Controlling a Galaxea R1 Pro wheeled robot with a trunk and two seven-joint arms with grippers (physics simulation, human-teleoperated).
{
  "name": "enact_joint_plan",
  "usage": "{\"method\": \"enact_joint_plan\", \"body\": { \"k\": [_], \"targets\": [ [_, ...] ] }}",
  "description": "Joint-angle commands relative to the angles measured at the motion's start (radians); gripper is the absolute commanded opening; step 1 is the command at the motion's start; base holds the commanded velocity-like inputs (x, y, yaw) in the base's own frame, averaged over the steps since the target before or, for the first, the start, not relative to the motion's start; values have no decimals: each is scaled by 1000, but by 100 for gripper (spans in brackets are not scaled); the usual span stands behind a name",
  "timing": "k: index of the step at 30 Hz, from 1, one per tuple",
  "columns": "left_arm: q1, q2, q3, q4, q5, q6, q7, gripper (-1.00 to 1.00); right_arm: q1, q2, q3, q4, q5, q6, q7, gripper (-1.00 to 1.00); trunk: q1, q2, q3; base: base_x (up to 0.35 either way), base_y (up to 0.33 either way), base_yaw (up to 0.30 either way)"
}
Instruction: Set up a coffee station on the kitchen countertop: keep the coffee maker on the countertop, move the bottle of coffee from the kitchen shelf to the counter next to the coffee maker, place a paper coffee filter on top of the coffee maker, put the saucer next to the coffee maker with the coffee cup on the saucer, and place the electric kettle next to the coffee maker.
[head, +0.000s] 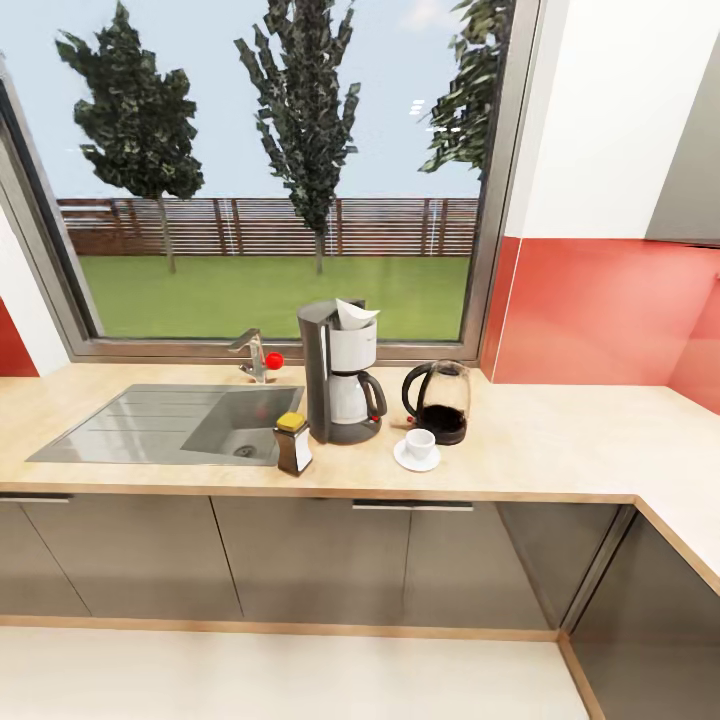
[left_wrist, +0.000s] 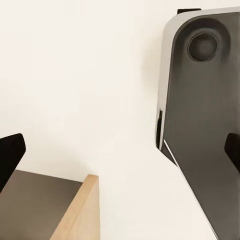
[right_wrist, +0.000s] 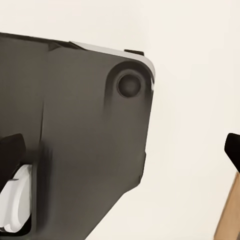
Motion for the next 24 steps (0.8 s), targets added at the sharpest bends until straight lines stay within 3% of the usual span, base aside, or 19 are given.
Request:
{"method": "enact_joint_plan", "body": {
  "k": [1, 24],
  "targets": [
    [-1, 0, -9, 0, 10, -3, 2, 100, -1, 0, 6, 1, 1, -2, -6, 100, 0, -2, -2, 0, 0, 0],
    [-1, -6, -8, -6, 11, -4, 2, 100, -1, 1, 4, -34, -1, -4, -8, 100, 0, -2, -2, 0, 0, 0]
  ]
}}
